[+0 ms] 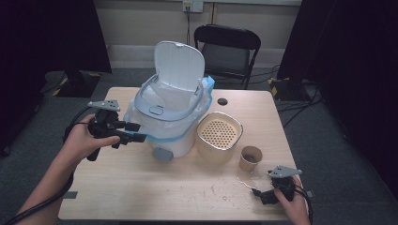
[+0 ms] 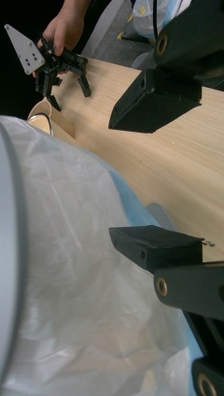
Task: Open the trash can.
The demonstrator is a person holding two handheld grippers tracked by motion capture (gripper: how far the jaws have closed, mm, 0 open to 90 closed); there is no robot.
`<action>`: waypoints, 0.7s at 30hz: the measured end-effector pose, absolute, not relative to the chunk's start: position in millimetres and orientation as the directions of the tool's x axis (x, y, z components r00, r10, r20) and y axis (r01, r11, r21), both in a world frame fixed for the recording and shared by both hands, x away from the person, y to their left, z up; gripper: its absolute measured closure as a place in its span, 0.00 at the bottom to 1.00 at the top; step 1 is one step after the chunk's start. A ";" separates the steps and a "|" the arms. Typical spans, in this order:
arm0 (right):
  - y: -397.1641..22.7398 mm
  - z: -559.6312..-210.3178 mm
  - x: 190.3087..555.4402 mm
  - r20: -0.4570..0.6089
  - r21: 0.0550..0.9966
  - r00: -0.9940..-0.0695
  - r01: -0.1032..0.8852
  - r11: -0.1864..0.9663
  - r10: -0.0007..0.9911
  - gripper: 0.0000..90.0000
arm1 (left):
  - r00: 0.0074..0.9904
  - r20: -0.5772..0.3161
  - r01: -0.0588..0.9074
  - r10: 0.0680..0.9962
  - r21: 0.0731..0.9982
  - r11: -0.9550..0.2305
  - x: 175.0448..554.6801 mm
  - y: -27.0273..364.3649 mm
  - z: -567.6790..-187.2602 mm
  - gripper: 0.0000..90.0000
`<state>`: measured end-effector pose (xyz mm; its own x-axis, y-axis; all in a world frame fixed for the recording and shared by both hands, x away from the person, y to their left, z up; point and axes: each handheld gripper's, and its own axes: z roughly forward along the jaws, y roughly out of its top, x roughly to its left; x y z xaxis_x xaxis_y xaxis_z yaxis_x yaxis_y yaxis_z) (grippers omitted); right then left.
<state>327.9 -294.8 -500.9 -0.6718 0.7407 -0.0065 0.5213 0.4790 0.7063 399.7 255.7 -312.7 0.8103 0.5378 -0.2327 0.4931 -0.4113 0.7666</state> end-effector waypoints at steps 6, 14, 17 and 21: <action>-294.8 -500.9 327.9 -0.007 0.706 -0.672 0.521 0.479 0.740 0.00 | 0.807 -0.238 0.495 0.541 0.773 -0.397 399.9 257.8 -324.6 0.38; -294.8 -500.9 327.9 -0.007 0.706 -0.672 0.521 0.479 0.740 0.00 | 0.793 -0.250 0.516 0.555 0.761 -0.394 399.6 258.5 -341.4 0.27; -294.7 -500.9 328.0 -0.007 0.706 -0.671 0.521 0.479 0.741 0.00 | 0.790 -0.246 0.519 0.562 0.756 -0.398 399.5 259.5 -348.0 0.25; -294.0 -500.9 329.1 -0.011 0.708 -0.668 0.521 0.478 0.744 0.00 | 0.778 -0.262 0.534 0.571 0.754 -0.383 399.7 260.1 -356.3 0.21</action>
<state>329.1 -294.0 -500.9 -0.6677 0.7443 -0.0114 0.5206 0.4779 0.7075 399.7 260.1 -356.3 0.7782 0.5710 -0.2615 0.5342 -0.3829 0.7536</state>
